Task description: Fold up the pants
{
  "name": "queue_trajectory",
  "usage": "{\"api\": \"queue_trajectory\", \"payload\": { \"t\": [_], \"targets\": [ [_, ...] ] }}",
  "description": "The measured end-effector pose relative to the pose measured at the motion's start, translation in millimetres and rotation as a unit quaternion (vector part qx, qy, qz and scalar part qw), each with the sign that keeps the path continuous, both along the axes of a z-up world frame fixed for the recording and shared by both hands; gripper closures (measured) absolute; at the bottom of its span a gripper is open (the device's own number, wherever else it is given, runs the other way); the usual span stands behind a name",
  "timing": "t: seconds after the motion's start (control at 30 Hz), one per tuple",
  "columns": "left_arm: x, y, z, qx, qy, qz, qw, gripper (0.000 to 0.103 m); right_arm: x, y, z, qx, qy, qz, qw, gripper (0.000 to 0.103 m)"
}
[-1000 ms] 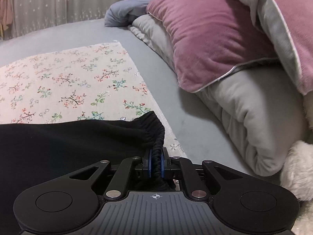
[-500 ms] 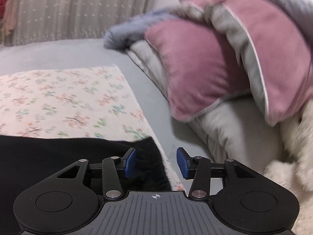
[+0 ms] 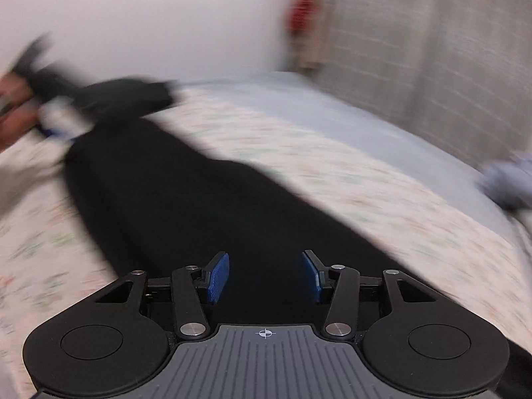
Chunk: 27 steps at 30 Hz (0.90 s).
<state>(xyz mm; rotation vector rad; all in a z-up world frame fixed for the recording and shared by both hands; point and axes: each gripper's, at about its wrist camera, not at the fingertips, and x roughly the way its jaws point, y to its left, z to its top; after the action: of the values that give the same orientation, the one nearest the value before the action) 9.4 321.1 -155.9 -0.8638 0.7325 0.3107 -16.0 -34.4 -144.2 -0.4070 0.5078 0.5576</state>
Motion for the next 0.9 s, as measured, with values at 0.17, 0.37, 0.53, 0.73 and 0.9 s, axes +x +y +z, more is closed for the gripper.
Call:
{"api": "queue_trajectory", "payload": {
  "t": [0.17, 0.37, 0.53, 0.73, 0.9],
  "targets": [
    [17.3, -3.0, -12.3, 0.017, 0.021, -0.016, 0.9995, 0.034, -0.3, 38.4, -33.9, -0.052, 0.019, 0.032, 0.998, 0.059],
    [-4.7, 9.5, 0.8, -0.010, -0.025, 0.001, 0.9996, 0.085, 4.0, 50.6, -34.9, -0.060, 0.020, 0.021, 0.998, 0.098],
    [-36.3, 6.4, 17.8, 0.017, -0.057, -0.011, 0.9981, 0.085, -13.6, 42.0, -6.9, -0.039, -0.022, 0.018, 0.999, 0.098],
    [-49.4, 12.4, -17.3, -0.004, 0.029, -0.006, 0.9996, 0.084, -17.5, 50.2, -24.8, -0.090, 0.010, 0.039, 0.995, 0.101],
    [-57.7, 5.2, -2.6, 0.055, 0.019, -0.024, 0.9980, 0.081, -24.0, 58.8, -31.3, -0.118, 0.004, 0.044, 0.992, 0.101]
  ]
}}
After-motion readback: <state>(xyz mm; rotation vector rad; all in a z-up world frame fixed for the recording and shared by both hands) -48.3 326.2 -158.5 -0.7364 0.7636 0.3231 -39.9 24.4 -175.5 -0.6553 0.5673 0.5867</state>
